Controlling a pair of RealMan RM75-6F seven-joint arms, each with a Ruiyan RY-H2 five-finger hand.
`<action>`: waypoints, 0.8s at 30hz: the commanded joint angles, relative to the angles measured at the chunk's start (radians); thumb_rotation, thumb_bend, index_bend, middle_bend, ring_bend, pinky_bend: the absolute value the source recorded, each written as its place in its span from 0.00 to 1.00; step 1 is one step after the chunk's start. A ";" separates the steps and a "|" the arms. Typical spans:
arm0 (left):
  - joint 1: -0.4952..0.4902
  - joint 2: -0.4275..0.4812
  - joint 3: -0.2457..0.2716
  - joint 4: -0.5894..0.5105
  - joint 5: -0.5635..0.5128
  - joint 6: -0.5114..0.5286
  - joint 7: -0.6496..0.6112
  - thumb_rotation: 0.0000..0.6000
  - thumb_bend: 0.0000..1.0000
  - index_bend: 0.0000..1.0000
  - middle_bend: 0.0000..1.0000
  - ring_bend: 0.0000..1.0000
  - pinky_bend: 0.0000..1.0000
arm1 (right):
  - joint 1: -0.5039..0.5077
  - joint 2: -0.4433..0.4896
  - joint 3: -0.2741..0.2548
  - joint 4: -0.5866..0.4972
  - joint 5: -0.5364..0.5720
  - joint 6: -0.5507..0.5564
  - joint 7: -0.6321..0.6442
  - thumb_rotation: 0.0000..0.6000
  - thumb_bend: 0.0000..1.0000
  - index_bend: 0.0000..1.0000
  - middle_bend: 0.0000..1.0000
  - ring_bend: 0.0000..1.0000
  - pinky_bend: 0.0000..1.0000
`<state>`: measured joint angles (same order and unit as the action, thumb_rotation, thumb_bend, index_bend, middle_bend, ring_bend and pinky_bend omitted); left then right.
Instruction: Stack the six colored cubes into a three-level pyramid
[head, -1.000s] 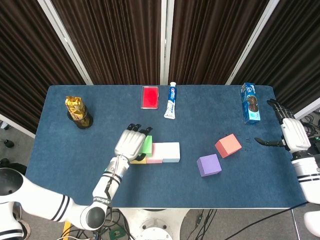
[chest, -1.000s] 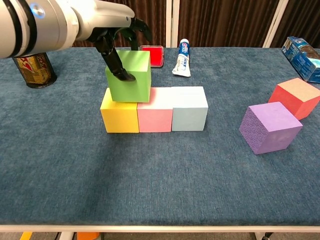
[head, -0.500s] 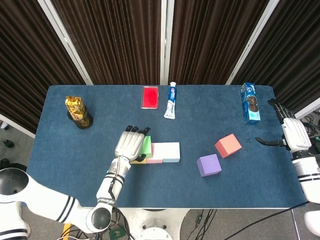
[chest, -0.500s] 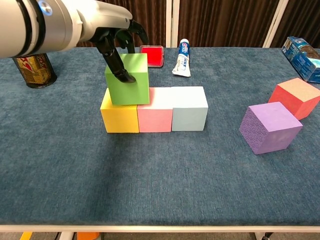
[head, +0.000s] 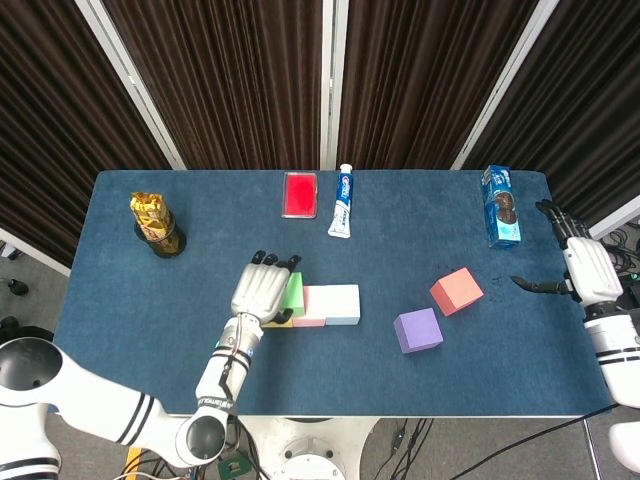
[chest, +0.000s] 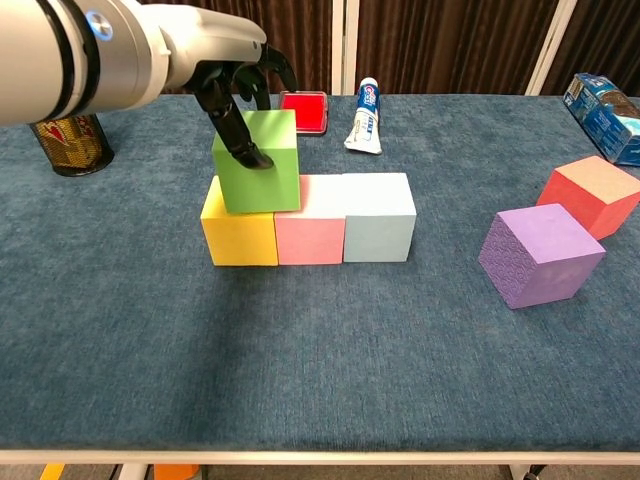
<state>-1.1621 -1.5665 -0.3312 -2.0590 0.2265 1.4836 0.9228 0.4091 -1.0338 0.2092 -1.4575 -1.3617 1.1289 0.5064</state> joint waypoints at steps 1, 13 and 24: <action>0.004 -0.002 -0.001 0.001 -0.003 -0.003 -0.002 1.00 0.26 0.14 0.57 0.14 0.11 | 0.001 -0.001 0.000 0.000 0.001 -0.001 0.000 1.00 0.01 0.00 0.02 0.00 0.00; 0.012 -0.012 -0.001 0.007 0.006 -0.013 0.004 1.00 0.26 0.14 0.51 0.14 0.11 | 0.000 -0.002 -0.001 0.003 0.001 -0.003 0.001 1.00 0.01 0.00 0.02 0.00 0.00; 0.017 -0.015 -0.005 0.008 -0.006 -0.025 0.009 1.00 0.26 0.11 0.32 0.10 0.11 | -0.001 -0.002 -0.003 0.006 0.000 -0.005 0.006 1.00 0.01 0.00 0.02 0.00 0.00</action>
<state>-1.1448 -1.5819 -0.3361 -2.0515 0.2195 1.4582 0.9321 0.4081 -1.0358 0.2058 -1.4516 -1.3618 1.1236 0.5121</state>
